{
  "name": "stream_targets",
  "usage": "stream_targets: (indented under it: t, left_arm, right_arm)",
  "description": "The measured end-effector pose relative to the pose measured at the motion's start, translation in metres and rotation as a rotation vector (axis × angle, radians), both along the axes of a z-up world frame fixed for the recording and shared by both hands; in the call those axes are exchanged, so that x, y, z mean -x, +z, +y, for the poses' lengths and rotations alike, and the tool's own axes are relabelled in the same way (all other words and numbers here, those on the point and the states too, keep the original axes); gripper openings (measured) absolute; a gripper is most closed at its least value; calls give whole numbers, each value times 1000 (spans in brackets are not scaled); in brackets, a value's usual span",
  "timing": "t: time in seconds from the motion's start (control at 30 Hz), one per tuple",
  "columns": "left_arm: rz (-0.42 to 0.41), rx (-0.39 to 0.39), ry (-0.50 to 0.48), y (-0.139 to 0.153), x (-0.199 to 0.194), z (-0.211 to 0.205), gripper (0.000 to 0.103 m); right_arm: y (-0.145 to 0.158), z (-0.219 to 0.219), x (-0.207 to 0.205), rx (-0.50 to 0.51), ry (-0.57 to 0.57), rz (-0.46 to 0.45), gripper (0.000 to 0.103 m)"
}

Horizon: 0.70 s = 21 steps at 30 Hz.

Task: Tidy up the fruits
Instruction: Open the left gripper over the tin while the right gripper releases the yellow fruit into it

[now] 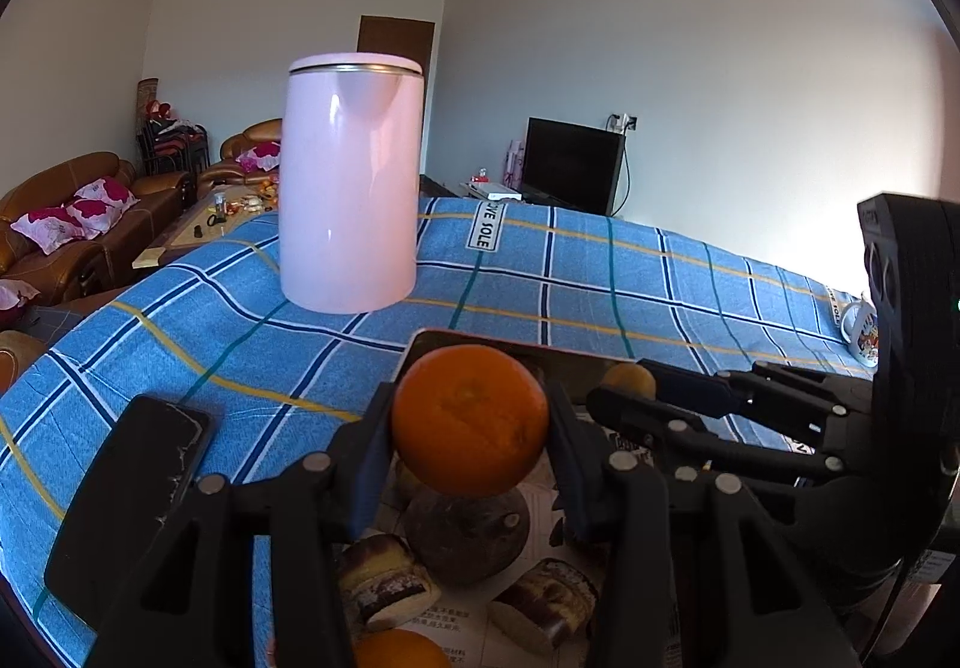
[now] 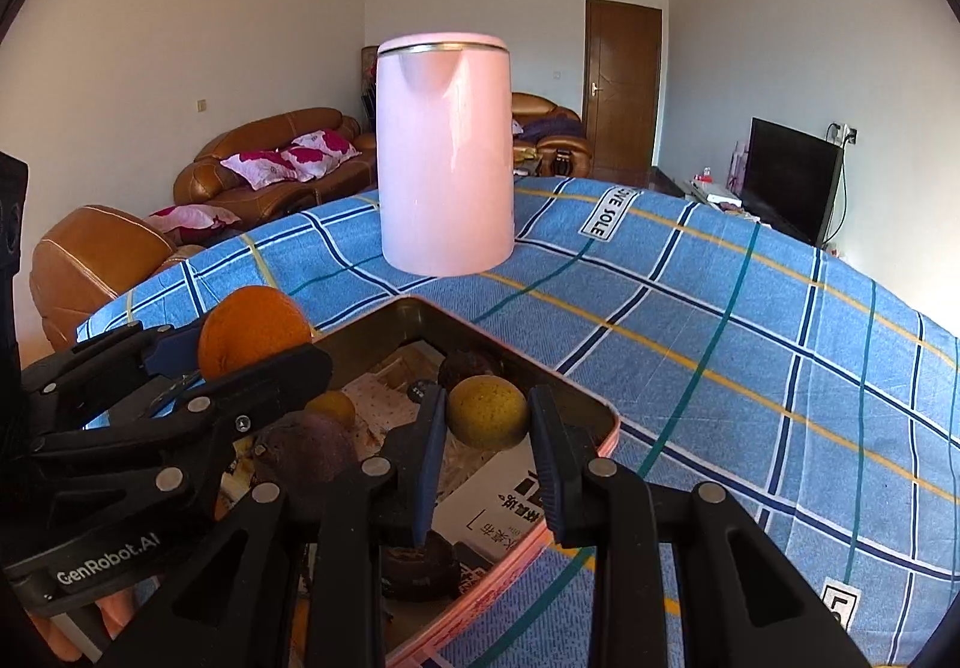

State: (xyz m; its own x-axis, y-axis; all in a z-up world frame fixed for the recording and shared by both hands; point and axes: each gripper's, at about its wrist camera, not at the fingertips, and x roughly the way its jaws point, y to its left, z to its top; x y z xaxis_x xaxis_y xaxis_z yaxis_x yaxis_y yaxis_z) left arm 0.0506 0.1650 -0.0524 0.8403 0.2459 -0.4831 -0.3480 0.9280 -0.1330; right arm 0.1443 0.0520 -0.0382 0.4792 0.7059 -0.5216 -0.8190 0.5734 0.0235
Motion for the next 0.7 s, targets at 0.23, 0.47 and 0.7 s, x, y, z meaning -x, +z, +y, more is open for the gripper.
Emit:
stream_targets:
  t: [0.23,0.47,0.7]
  left_arm:
    - [26,7,2,-7,0,1,50]
    - [-20,-7,-1,5,15,-3,68]
    - [-62,-29,-26,17,26,-16,76]
  right_arm:
    - [-14,11,-5,76,4,57,30]
    - [-6,-3,-3,29,-7,68,53]
    - [5,-31,7,-29,-31,58,59]
